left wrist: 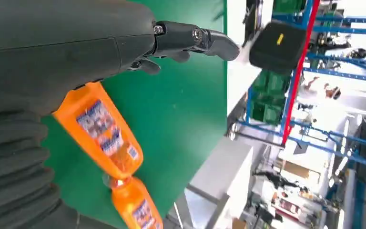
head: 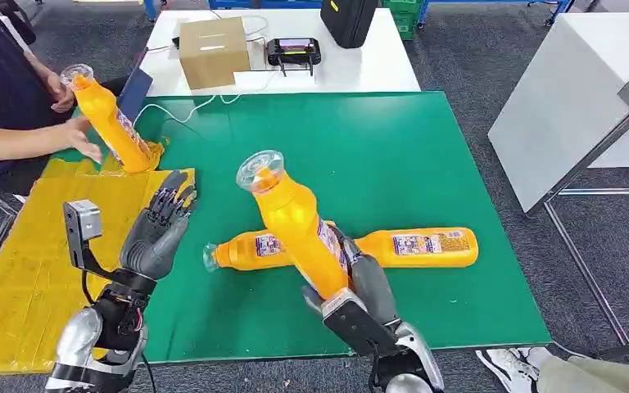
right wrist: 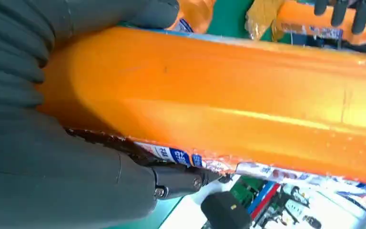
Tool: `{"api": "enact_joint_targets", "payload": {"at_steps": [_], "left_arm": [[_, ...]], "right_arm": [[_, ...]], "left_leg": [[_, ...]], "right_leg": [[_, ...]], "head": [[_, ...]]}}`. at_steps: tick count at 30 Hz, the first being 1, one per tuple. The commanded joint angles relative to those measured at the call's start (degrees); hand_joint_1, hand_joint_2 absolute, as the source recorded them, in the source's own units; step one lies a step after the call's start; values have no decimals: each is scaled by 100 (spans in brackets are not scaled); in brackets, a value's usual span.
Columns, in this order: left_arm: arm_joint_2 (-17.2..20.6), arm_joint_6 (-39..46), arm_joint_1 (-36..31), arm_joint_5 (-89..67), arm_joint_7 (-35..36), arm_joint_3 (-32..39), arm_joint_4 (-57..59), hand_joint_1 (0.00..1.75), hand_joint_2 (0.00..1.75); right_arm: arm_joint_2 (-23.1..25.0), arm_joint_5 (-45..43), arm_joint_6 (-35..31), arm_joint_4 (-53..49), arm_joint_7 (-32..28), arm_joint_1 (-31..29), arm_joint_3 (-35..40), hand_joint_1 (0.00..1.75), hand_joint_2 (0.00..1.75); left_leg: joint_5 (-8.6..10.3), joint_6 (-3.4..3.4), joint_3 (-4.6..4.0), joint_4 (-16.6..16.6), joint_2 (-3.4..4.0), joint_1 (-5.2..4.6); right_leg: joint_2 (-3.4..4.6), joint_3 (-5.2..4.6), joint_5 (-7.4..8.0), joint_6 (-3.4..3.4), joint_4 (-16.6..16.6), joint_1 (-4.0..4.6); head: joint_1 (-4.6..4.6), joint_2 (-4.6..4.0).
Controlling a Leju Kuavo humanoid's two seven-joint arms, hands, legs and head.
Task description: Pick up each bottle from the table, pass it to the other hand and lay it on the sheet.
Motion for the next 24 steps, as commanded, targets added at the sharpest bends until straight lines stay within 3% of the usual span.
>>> {"api": "enact_joint_targets", "payload": {"at_steps": [1,24], "left_arm": [[8,-4,-62,42,50,-192,-7,0,175],[8,-4,-62,42,50,-192,-7,0,175]], "right_arm": [[73,-11,-47,275,21,-193,-151,175,175],[73,-11,-47,275,21,-193,-151,175,175]], "left_leg": [[-6,-6,16,-3,-9,3],[-5,-4,11,-2,-4,3]], "right_leg": [[20,15,-7,-9,-1,1],[18,11,-3,-5,-3,1]], "head": [[0,0],[0,0]]}}
